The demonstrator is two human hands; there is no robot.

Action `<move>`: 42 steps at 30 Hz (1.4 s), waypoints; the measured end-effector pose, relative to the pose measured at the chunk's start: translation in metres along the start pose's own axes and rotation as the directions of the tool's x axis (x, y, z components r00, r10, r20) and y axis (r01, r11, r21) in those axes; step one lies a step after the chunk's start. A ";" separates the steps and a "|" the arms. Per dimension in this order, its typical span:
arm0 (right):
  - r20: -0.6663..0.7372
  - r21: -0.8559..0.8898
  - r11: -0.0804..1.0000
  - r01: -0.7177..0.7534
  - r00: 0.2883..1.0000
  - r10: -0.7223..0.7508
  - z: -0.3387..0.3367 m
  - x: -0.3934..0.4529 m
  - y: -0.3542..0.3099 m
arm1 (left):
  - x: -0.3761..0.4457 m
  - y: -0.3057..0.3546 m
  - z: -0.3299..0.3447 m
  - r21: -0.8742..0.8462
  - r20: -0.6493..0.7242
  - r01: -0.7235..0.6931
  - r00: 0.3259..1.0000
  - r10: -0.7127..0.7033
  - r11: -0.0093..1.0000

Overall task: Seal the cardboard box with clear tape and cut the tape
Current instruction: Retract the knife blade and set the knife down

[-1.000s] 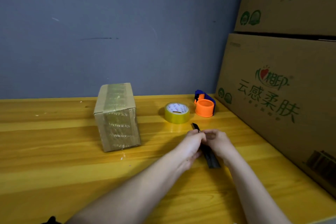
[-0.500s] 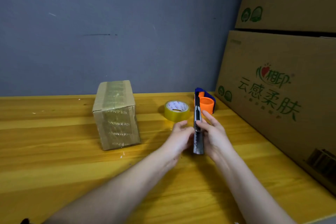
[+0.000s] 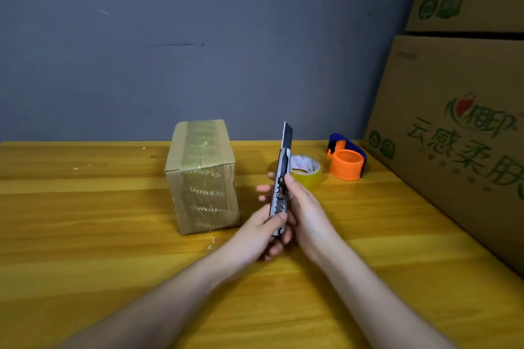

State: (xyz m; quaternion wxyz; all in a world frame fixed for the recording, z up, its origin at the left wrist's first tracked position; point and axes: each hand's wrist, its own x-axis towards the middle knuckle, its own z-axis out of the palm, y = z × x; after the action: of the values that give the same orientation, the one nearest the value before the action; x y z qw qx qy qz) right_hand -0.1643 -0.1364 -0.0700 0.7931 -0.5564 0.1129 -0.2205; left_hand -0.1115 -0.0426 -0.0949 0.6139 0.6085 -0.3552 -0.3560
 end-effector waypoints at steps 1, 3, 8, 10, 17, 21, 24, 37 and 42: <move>0.022 -0.036 0.999 0.001 1.000 0.000 0.001 -0.001 0.003 | 0.000 -0.001 0.000 -0.010 0.005 -0.015 1.000 0.015 1.000; 0.033 -0.063 0.998 0.015 0.999 -0.012 0.002 -0.001 0.007 | 0.001 -0.002 -0.002 -0.023 0.010 -0.026 1.000 0.026 0.999; -0.046 0.046 0.997 0.054 0.998 -0.052 -0.004 0.001 0.007 | 0.001 -0.001 0.000 -0.025 -0.117 -0.021 0.993 0.018 0.999; -0.073 0.084 0.994 0.065 0.996 -0.059 -0.006 0.002 0.007 | 0.002 -0.007 0.000 0.119 -0.238 -0.080 0.965 0.106 0.990; -0.138 0.067 0.997 0.049 0.990 -0.039 -0.011 0.001 0.006 | 0.001 -0.018 -0.006 0.426 -0.315 -0.197 0.883 0.349 0.883; -0.156 0.000 1.000 0.021 0.987 -0.021 -0.011 0.001 0.006 | -0.002 -0.011 -0.009 0.507 -0.297 -0.300 0.819 0.490 0.808; -0.086 -0.018 0.999 -0.029 0.996 0.027 -0.008 0.000 0.007 | 0.002 -0.017 -0.014 0.627 -0.091 -0.309 0.883 0.461 0.715; 0.055 0.002 0.993 -0.120 0.991 0.120 -0.006 -0.002 0.007 | 0.003 -0.020 -0.016 0.570 -0.020 -0.293 0.929 0.369 0.767; 0.170 0.202 0.961 -0.188 0.973 0.155 -0.013 -0.001 0.000 | 0.003 -0.020 -0.019 0.458 -0.130 -0.271 0.922 0.365 0.847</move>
State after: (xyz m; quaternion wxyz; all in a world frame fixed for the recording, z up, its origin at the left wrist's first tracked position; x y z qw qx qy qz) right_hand -0.1710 -0.1472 -0.0744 0.8715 -0.4699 0.0751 -0.1186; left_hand -0.0930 -0.0361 -0.1149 0.5488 0.6958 -0.4537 -0.0940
